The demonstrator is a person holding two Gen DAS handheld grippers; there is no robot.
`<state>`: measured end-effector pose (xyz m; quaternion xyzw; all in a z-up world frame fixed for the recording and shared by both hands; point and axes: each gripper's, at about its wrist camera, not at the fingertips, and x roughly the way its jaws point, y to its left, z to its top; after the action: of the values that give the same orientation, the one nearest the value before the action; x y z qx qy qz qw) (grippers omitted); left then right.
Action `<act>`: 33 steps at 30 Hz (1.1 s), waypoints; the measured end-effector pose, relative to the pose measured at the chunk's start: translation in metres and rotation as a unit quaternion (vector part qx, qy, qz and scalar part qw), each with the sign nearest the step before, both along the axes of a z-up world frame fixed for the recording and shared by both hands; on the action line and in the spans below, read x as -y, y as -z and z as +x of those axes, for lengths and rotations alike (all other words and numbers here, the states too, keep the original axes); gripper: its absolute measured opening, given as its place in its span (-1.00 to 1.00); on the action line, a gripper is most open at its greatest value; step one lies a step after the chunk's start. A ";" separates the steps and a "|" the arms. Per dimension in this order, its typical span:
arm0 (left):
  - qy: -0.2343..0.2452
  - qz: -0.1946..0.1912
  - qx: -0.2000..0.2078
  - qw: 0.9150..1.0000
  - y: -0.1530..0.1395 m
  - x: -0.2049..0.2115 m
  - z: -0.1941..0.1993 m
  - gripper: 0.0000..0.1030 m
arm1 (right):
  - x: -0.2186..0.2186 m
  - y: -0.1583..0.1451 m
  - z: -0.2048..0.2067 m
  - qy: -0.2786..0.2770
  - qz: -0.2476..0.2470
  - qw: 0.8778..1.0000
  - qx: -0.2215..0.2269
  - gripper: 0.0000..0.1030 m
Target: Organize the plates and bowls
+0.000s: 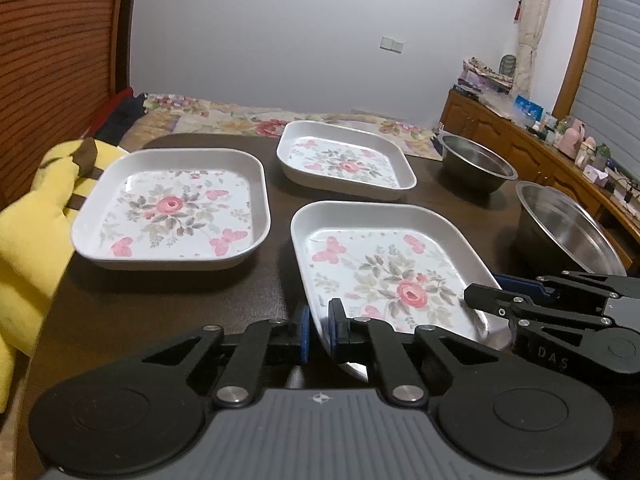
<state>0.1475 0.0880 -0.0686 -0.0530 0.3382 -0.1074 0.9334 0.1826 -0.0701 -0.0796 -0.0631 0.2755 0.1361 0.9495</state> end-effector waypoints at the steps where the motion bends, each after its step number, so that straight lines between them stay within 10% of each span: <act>1: 0.000 -0.002 0.004 1.000 -0.002 -0.001 -0.004 -0.78 | 0.001 -0.001 -0.001 -0.002 0.006 1.000 -0.004 -0.59; 33: 0.013 0.004 0.018 1.000 -0.002 0.004 -0.086 -0.77 | 0.026 -0.008 -0.079 -0.035 0.076 0.996 -0.013 -0.59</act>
<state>0.0611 0.0839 -0.0665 -0.0430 0.3221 -0.1188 0.9382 0.1036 -0.0960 -0.0716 0.0013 0.2745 0.1906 0.9425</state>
